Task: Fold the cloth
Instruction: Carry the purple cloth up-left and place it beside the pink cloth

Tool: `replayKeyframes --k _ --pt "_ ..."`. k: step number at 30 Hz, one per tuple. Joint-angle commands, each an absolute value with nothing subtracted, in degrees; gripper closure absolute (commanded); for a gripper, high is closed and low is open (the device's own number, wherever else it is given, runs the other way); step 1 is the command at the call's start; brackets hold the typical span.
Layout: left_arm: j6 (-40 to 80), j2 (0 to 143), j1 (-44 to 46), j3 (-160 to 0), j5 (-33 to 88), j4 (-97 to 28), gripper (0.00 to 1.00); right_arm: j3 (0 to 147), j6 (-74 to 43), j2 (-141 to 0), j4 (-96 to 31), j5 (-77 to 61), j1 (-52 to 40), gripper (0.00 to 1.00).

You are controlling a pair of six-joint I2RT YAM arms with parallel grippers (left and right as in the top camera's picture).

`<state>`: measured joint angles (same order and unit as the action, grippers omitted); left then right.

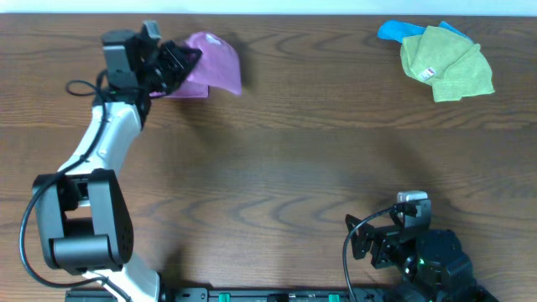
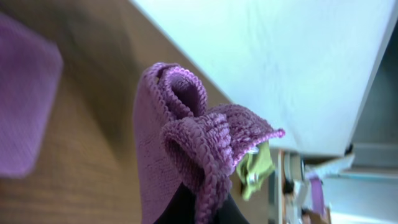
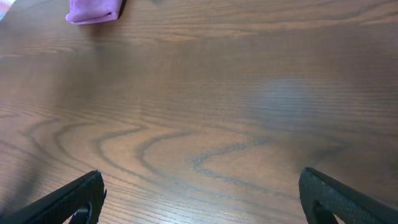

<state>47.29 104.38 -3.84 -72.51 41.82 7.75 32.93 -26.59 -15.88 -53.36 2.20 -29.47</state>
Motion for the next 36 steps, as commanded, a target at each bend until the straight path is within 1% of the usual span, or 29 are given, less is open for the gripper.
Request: replayKeyframes --k 1,5,12,19,27,36 --pt "45.0 105.5 -5.2 -75.5 38.0 7.5 0.94 32.8 -27.4 -15.6 -53.6 2.8 -29.2 0.01" --pt "45.0 109.3 -6.5 -78.5 37.5 7.5 0.94 32.8 -27.4 -15.6 -53.6 2.8 -29.2 0.01" --pt "45.0 117.8 -8.4 -86.2 41.2 7.4 0.94 32.8 -27.4 -15.6 -53.6 2.8 -29.2 0.01" --pt "44.9 121.6 -10.9 -88.4 43.1 5.8 0.94 32.8 -27.4 -15.6 -53.6 2.8 -29.2 0.01" --pt "36.9 121.6 -12.8 -88.4 42.4 -2.6 0.95 32.8 -27.4 -15.6 -53.6 2.8 -29.2 0.01" --pt "29.9 121.6 -12.8 -88.4 36.8 -10.6 0.95 32.8 -27.4 -15.6 -53.6 2.8 -29.2 0.01"
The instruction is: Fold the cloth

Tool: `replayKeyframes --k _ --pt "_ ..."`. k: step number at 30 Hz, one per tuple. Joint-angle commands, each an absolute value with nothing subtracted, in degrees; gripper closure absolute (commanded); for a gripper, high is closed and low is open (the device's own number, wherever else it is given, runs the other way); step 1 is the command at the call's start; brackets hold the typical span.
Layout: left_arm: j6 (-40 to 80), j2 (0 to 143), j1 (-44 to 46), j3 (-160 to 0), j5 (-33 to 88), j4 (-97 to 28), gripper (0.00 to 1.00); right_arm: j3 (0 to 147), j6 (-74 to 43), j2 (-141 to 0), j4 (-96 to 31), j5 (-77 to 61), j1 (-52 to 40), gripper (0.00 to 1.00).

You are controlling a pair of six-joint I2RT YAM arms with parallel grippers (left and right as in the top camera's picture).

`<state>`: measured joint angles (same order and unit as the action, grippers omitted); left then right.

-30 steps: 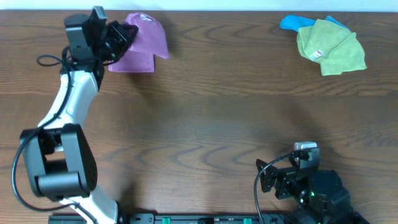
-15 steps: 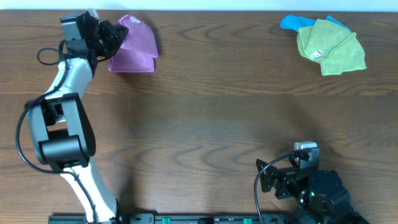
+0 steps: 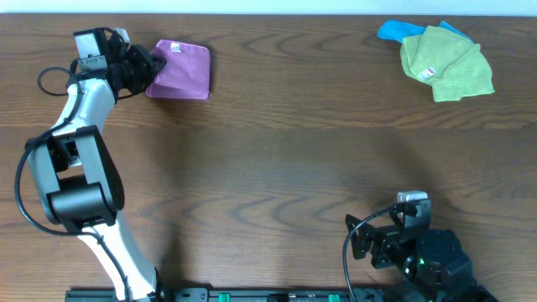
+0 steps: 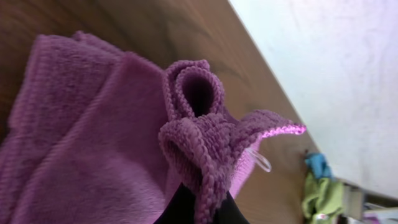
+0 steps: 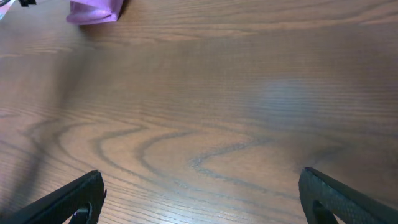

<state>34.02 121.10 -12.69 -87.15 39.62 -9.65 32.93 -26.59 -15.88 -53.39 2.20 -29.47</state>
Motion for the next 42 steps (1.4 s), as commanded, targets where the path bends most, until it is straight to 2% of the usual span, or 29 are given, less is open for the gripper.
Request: replayKeyframes --k 1,16,32,35,37,42 --pt "29.4 121.6 -12.8 -88.4 36.2 -10.9 0.94 32.8 -27.4 -15.6 -53.6 2.8 -29.2 0.01" --pt "25.3 121.6 -12.7 -88.4 23.9 -11.7 0.91 32.8 -27.4 -15.6 -53.6 2.8 -29.2 0.01" --pt "25.3 125.4 -9.8 -88.4 20.3 -7.5 0.91 32.8 -27.4 -15.6 -53.6 2.8 -29.2 0.01" --pt "25.3 125.4 -10.2 -88.4 19.3 -7.5 0.86 32.8 -27.4 -15.6 -53.6 2.8 -29.2 0.01" --pt "25.3 125.4 -10.5 -88.4 19.3 -7.5 0.78 32.8 -27.4 -15.6 -53.6 2.8 -29.2 0.01" --pt "25.3 125.4 -10.8 -88.4 19.3 -7.4 0.49 32.8 -27.4 -15.6 -53.6 2.8 -29.2 0.01"
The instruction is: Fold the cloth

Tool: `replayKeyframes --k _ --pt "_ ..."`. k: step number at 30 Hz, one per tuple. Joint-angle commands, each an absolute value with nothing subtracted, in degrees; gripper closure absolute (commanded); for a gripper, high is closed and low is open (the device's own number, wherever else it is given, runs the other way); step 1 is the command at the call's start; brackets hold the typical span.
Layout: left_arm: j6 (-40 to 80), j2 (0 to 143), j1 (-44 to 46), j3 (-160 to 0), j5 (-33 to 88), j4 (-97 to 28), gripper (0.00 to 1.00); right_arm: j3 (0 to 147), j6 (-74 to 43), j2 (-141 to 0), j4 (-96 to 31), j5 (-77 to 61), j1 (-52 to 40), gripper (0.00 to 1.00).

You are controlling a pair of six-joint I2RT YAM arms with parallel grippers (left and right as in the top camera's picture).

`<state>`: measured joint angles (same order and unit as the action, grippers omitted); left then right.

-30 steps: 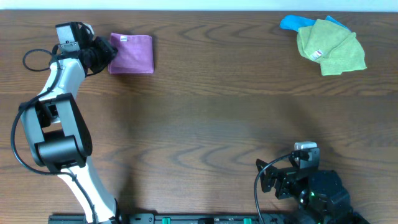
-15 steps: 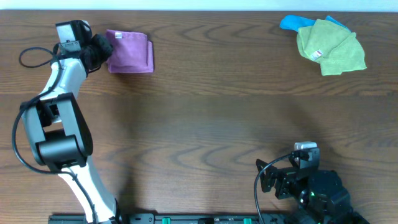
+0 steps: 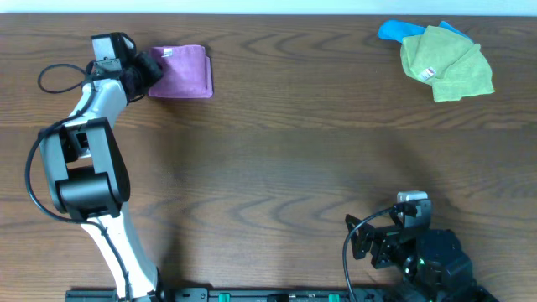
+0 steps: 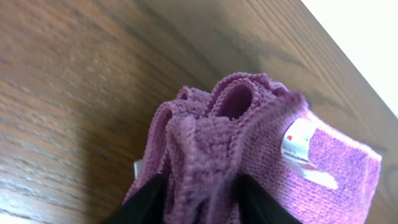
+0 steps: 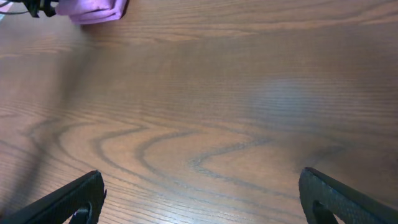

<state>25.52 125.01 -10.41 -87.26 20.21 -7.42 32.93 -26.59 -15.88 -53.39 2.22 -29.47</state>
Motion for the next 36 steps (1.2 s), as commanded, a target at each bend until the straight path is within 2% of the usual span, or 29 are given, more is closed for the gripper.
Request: replayKeyframes --k 1,9,23,36 --pt "25.3 125.4 -10.9 -88.4 19.3 -7.4 0.45 32.8 -27.4 -15.6 -53.6 2.8 -29.2 0.01" --pt "23.7 122.5 -12.0 -89.1 19.5 -7.6 0.04 32.8 -27.4 -15.6 -53.6 2.8 -29.2 0.01" --pt "16.2 111.3 -13.6 -89.1 17.3 -19.5 0.05 32.8 -27.4 -15.6 -53.6 2.8 -29.2 0.01" --pt "6.9 97.4 -13.5 -89.1 17.4 -40.5 0.05 32.8 -27.4 -15.6 -53.6 2.8 -29.2 0.01"
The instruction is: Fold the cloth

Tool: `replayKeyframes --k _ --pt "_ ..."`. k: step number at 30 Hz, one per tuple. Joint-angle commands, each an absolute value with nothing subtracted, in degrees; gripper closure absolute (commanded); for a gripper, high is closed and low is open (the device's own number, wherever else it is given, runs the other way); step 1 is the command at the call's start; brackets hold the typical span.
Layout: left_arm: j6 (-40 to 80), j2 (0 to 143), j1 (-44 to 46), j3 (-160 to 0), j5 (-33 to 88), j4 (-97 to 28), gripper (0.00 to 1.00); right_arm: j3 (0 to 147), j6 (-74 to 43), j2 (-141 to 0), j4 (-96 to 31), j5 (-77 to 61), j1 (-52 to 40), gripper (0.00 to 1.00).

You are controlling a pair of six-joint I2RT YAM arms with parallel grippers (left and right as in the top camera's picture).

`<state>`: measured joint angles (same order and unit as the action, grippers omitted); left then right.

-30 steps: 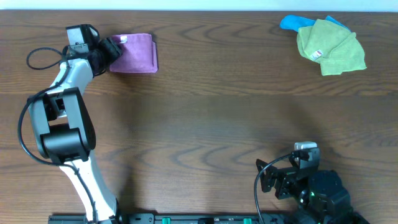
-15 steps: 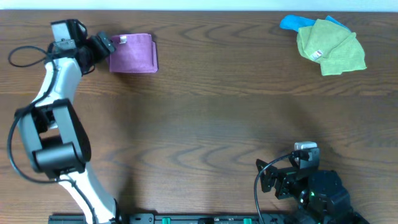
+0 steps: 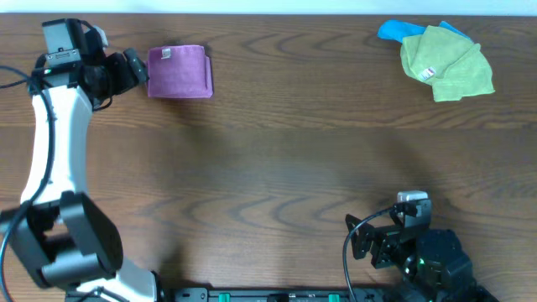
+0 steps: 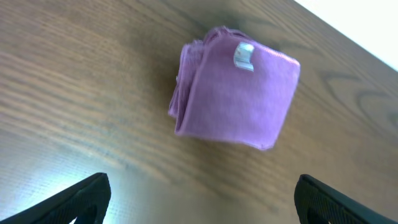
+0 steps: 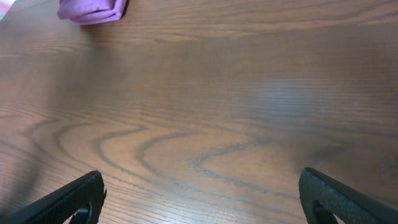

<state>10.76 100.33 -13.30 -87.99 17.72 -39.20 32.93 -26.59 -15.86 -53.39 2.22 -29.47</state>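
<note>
The purple cloth [image 3: 179,71] lies folded into a small square near the table's far left edge, its white tag [image 4: 244,55] facing up. In the left wrist view the purple cloth [image 4: 235,96] rests flat ahead of the fingers. My left gripper [image 3: 136,70] hangs open just left of the cloth, apart from it, nothing between its fingers. At the near right my right gripper [image 3: 359,241] stands open over bare wood; the purple cloth [image 5: 93,9] shows far off in its view.
A green cloth [image 3: 445,60] lies crumpled on a blue cloth [image 3: 394,31] at the far right corner. The brown wooden table [image 3: 285,159] stretches between the two arms. The table's far edge runs just behind the purple cloth.
My left gripper has opened, let go of the purple cloth's edge and drawn back to the left. The cloth stays folded flat. The right arm has not moved.
My left gripper held a bunched purple edge raised over the rest of the cloth. Then it was further left, still shut on the edge, with the cloth folded into a square. It was then low at the cloth's left edge, and now stands open beside the folded cloth.
</note>
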Motion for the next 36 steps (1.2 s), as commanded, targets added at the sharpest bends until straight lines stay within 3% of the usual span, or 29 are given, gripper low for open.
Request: replayKeyframes --k 1,19,20,31,36 --pt "6.3 96.2 -13.5 -89.1 17.4 -41.8 0.05 32.8 -27.4 -15.6 -53.6 2.8 -29.2 0.01" --pt "7.6 83.4 -13.5 -89.1 17.6 -53.9 0.01 32.8 -27.4 -15.6 -53.6 2.8 -29.2 0.01" --pt "6.9 82.7 -13.5 -89.1 17.6 -55.8 0.05 32.8 -27.4 -15.6 -53.6 2.8 -29.2 0.01" --pt "-5.3 78.1 -13.5 -89.0 17.3 -75.0 0.05 32.8 -27.4 -15.6 -53.6 2.8 -29.2 0.01" --pt "-9.7 73.0 -13.5 -83.8 17.4 -73.8 0.04 32.8 -27.4 -15.6 -53.6 2.8 -29.2 0.01"
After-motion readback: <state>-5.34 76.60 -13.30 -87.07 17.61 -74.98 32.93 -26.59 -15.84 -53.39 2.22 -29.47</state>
